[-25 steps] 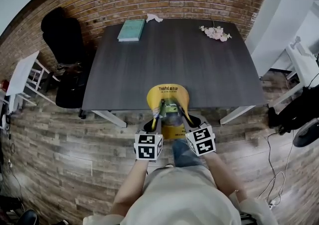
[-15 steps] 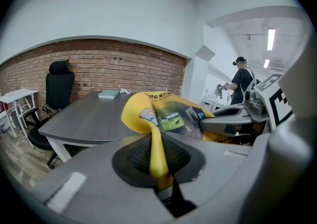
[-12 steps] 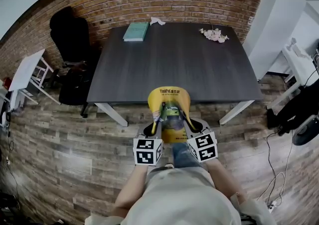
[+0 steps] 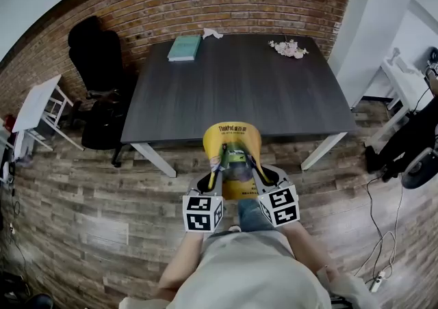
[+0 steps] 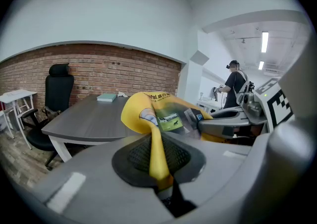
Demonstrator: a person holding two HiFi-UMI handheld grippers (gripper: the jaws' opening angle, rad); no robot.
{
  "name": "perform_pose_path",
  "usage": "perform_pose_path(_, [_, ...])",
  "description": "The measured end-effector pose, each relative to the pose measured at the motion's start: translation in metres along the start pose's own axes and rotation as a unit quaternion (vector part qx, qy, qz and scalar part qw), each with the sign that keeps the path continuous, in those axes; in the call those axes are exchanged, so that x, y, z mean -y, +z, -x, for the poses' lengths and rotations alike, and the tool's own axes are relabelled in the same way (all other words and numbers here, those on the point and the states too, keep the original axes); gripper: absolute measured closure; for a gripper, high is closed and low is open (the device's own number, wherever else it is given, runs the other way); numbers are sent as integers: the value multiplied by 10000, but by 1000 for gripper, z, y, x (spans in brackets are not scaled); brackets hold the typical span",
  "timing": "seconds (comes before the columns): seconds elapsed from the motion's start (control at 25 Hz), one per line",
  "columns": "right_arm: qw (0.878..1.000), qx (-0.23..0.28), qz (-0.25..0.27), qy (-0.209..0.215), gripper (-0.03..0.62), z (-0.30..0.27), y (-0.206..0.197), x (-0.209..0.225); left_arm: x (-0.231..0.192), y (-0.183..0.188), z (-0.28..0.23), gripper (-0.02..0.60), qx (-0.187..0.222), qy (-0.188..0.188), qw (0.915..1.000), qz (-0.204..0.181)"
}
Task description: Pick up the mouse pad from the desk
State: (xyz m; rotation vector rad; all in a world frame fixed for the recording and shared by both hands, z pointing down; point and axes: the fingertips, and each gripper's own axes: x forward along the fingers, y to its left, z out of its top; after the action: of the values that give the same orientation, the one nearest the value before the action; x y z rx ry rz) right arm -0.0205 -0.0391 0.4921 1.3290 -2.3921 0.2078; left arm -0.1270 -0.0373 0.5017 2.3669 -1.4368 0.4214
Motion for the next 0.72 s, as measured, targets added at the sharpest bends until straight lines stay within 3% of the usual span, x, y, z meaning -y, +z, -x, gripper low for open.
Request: perform_pose_path(0.72, [9999, 128, 4, -15, 568, 1, 5, -3, -3, 4, 5, 552, 113, -43, 9999, 29])
